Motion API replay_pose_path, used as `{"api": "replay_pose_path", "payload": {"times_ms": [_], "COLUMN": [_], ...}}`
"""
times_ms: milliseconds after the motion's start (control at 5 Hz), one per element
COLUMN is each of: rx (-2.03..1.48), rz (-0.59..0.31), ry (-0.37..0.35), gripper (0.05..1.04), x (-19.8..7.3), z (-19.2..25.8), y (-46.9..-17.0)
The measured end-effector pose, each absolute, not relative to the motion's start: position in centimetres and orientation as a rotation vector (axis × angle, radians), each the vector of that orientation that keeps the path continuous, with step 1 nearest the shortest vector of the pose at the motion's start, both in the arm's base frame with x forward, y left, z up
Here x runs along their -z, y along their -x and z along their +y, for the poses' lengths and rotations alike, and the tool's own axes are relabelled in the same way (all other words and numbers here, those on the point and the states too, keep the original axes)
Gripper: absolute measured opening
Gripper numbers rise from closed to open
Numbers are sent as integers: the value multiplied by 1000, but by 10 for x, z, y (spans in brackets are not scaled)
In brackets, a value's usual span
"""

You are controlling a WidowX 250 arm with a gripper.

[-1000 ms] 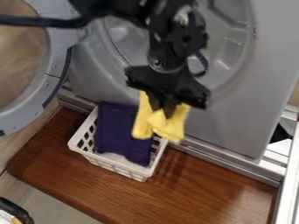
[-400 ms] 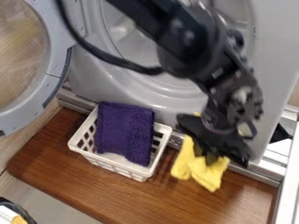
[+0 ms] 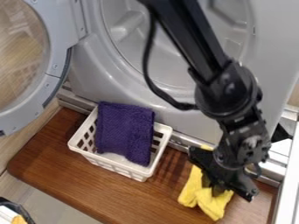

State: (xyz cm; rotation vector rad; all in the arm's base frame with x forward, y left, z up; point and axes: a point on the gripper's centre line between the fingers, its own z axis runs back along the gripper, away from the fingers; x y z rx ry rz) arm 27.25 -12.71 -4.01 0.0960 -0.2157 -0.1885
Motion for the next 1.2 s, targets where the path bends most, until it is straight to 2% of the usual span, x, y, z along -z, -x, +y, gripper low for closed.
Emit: {"api": "replay_pose_path", "payload": {"times_ms": [200, 400, 800, 1000, 1200], "rx": [202, 193, 178, 177, 174], "rz": [-214, -214, -216, -238, -272], "ry": [-88, -75, -85, -85, -81], "gripper": [124, 315, 925, 1011, 1005], "x": [51, 52, 50, 42, 25], "z": [-130, -132, -130, -129, -128], "y": [-274, -275, -276, -277, -278]}}
